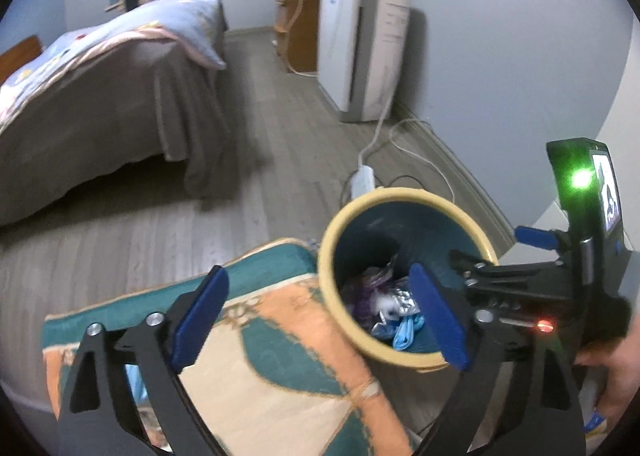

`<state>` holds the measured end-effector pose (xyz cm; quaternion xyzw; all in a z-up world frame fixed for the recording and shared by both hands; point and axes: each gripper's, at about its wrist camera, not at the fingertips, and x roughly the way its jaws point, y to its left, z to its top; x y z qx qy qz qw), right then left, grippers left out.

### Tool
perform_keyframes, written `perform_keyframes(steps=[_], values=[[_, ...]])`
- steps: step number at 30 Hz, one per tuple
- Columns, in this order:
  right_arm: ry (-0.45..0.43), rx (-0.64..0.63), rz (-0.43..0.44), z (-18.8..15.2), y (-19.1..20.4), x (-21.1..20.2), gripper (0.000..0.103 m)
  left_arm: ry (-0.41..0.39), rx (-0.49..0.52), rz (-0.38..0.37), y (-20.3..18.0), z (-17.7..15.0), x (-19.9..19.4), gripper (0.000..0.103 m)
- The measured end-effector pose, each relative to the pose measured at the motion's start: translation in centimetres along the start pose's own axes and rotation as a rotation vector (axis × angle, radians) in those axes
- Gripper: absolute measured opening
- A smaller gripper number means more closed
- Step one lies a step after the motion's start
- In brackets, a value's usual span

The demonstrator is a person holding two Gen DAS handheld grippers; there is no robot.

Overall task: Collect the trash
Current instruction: 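Move both open tools back over the medicine box and tissue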

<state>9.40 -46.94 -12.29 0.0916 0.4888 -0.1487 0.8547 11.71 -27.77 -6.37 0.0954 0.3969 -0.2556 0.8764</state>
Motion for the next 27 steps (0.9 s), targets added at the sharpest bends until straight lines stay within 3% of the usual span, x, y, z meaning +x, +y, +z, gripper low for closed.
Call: perform_keyframes(steps=[11,16,27], values=[[-0.042,-0.148,-0.027,-0.8,3.9,-3.6,0.097,0.015,-0.093,0.138,8.0,-4.9,-6.4,0.095],[-0.056,-0.176,0.006,-1.6,6.4,-5.3,0.097,0.023,-0.165,0.212,12.4,-7.6,-9.5,0.095],[-0.006,-0.304,0.073,-6.1,15.1,-6.1,0.097,0.026,-0.23,0.288,17.2,-13.7,-13.8,0.096]])
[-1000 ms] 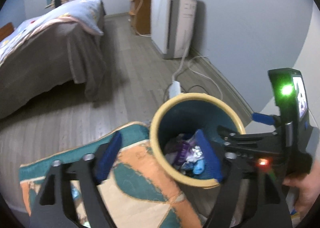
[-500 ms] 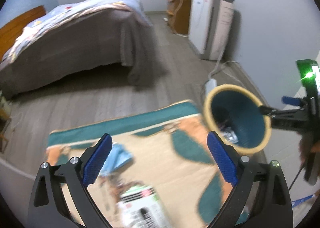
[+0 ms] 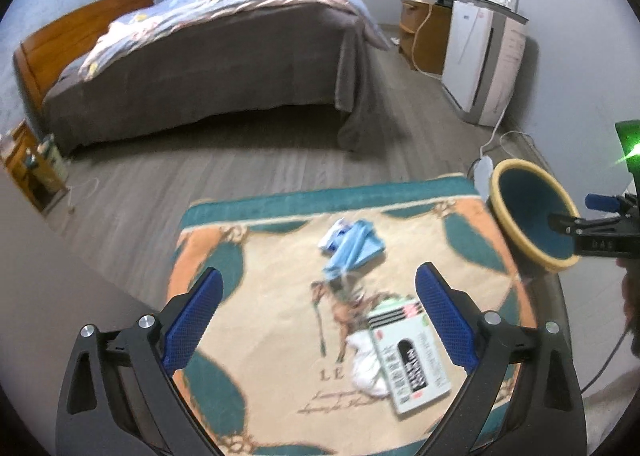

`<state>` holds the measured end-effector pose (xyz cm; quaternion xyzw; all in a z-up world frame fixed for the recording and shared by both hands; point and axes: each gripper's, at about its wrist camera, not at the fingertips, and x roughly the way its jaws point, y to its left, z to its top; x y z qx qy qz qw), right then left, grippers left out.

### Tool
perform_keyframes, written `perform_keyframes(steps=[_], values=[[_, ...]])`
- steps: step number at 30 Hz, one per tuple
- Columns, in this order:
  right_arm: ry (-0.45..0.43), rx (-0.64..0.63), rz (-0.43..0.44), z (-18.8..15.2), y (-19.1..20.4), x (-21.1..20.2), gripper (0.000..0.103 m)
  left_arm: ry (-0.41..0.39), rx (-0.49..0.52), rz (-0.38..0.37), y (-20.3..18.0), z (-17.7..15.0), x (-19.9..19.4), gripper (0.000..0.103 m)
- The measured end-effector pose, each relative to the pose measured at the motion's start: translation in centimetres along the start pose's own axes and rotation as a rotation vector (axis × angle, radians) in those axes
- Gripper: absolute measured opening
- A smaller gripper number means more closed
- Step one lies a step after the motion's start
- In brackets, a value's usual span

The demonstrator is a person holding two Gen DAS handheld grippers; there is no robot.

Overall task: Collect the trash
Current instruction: 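Move both open tools back over the medicine box and tissue, then grasp the white COLTALIN medicine box with the right tool while the left tool grasps the white tissue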

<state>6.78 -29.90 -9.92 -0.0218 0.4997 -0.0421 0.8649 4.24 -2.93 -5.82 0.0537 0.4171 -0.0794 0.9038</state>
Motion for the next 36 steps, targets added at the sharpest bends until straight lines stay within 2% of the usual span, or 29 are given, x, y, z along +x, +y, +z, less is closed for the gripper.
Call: perform_keyframes(steps=[4,11,13,18,22,26,28,30,36], values=[[0.02,-0.034,0.022,-1.2,3.7,0.2,0.097,0.0,-0.056,-0.024,2.2,-0.5,-0.1,0.096],[0.071,-0.133,0.08,-3.7,12.5,2.0,0.097,0.011,-0.028,-0.004,3.2,-0.9,-0.1,0.096],[0.081,-0.153,0.093,-4.7,14.3,2.7,0.097,0.024,-0.053,-0.014,3.7,-0.7,0.0,0.096],[0.173,-0.185,0.109,-7.3,18.2,5.7,0.097,0.028,-0.091,-0.051,4.5,-0.2,0.3,0.096],[0.194,-0.199,0.088,-7.7,18.9,7.1,0.097,0.036,-0.06,-0.042,4.3,-0.1,0.7,0.096],[0.206,-0.119,0.123,-7.3,17.8,8.0,0.092,0.053,-0.048,-0.038,4.5,-0.1,1.2,0.096],[0.228,-0.083,0.16,-7.1,17.3,8.5,0.078,0.068,-0.037,-0.031,4.5,-0.1,1.7,0.096],[0.266,-0.056,0.207,-7.2,17.0,9.3,0.071,0.078,-0.025,-0.027,4.4,-0.2,2.0,0.096],[0.244,-0.093,0.199,-6.1,16.5,8.1,0.071,0.105,-0.011,-0.021,4.1,-0.6,2.9,0.096]])
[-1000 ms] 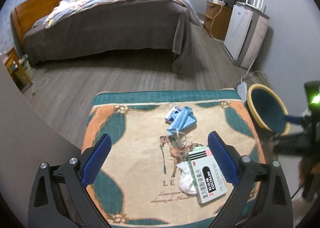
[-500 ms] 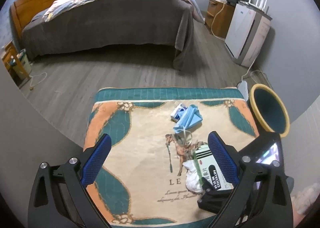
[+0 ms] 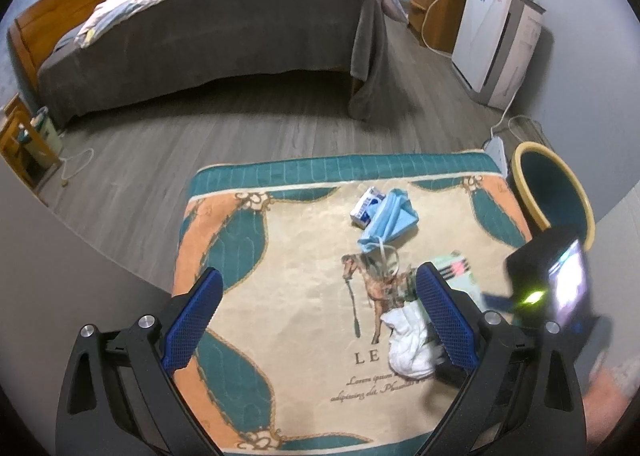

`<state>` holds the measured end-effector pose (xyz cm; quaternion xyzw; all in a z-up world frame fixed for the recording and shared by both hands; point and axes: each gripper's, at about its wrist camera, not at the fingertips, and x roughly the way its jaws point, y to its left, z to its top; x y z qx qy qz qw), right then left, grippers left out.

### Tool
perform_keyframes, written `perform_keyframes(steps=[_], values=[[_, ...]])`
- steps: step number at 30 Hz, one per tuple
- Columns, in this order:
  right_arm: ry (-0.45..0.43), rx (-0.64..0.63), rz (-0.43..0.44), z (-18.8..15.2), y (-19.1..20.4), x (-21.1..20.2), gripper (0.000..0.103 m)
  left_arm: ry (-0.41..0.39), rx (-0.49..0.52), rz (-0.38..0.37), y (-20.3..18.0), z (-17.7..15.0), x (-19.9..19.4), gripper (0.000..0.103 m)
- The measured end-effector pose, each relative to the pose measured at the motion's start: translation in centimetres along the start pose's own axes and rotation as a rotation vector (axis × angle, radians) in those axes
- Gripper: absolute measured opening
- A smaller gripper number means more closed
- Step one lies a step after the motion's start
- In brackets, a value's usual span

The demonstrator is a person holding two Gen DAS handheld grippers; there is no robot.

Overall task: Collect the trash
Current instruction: 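Grasp the white COLTALIN medicine box with the right tool while the left tool grasps the white tissue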

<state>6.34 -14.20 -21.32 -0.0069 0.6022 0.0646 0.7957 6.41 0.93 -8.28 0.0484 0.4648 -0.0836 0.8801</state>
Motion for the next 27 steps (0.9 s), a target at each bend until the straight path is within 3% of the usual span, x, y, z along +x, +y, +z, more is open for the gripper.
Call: perform_keyframes(steps=[10,17,22,25,27], values=[[-0.043,-0.043,-0.097,1.9,-4.7,-6.1,0.071,0.086,0.019,0.031,-1.6,-2.1,3.0,0.096],[-0.044,0.058,-0.063,1.1,-7.9,-5.1,0.071,0.132,0.066,0.03,-5.4,-5.1,6.3,0.096],[-0.051,0.054,-0.062,1.3,-8.0,-4.9,0.071,0.173,0.095,-0.026,-7.7,-6.7,8.1,0.096],[-0.046,0.059,-0.056,1.3,-8.1,-4.8,0.071,0.211,0.143,-0.049,-8.9,-7.7,9.1,0.094],[-0.047,0.059,-0.054,1.3,-8.1,-4.8,0.071,0.229,0.173,-0.058,-9.6,-8.2,9.6,0.086]])
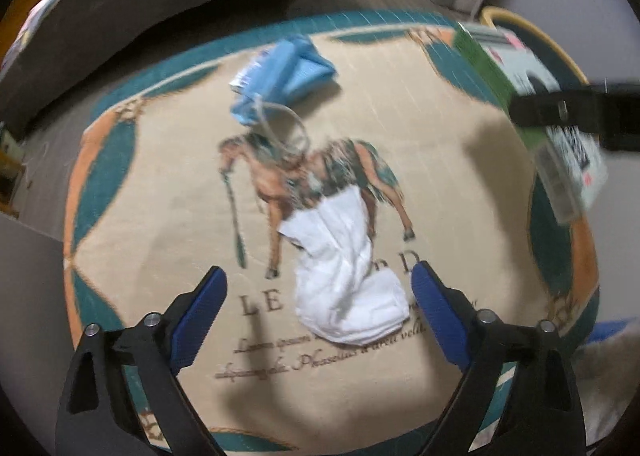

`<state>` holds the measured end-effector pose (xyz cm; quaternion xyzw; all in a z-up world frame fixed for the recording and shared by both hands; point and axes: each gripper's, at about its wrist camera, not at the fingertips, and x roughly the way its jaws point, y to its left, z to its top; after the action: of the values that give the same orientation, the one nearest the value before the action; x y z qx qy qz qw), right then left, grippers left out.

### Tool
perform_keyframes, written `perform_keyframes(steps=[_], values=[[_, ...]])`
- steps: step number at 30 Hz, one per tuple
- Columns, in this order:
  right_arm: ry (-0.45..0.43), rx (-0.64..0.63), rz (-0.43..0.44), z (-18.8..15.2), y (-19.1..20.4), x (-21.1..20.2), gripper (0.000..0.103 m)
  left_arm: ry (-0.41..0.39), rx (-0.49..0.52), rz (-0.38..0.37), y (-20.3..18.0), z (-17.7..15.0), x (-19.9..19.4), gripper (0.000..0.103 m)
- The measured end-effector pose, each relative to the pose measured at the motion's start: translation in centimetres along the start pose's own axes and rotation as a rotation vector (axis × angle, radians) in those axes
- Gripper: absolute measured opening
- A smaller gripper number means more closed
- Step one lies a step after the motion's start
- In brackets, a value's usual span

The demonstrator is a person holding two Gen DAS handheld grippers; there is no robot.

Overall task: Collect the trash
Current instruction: 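Grasp the white COLTALIN medicine box with the right tool while the left tool grasps the white tissue, then carry the medicine box and tissue over the bin and open both tools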

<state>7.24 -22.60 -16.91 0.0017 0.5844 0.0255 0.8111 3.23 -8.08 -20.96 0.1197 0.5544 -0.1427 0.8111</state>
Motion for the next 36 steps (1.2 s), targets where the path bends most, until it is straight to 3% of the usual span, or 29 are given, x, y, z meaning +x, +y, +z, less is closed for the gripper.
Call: perform_keyframes(steps=[5,14,16,19,20,21,26,36], values=[[-0.003,-0.005,0.005,0.2,0.1,0.0,0.071,0.052,0.016,-0.024,-0.4,-0.5,1.3,0.073],[0.013,0.015,0.009,0.3,-0.2,0.5,0.071,0.053,0.026,-0.039,-0.5,-0.9,1.5,0.07],[0.012,0.013,0.01,0.3,-0.3,0.5,0.071,0.048,0.029,-0.044,-0.5,-0.3,1.6,0.061],[0.009,0.012,0.013,0.3,-0.3,0.5,0.071,0.036,0.017,-0.05,0.0,-0.2,1.5,0.04],[0.007,0.012,0.013,0.3,-0.3,0.5,0.071,0.032,0.01,-0.051,0.3,-0.1,1.4,0.025],[0.005,0.012,0.014,0.3,-0.3,0.4,0.071,0.023,-0.001,-0.047,0.8,0.0,1.2,0.018],[-0.014,0.011,0.012,0.5,-0.3,-0.2,0.071,-0.058,-0.069,-0.019,2.9,0.9,-0.7,0.016],[-0.109,-0.006,-0.013,1.6,-1.1,-2.7,0.071,-0.173,-0.047,-0.019,2.9,2.3,-3.8,0.016]])
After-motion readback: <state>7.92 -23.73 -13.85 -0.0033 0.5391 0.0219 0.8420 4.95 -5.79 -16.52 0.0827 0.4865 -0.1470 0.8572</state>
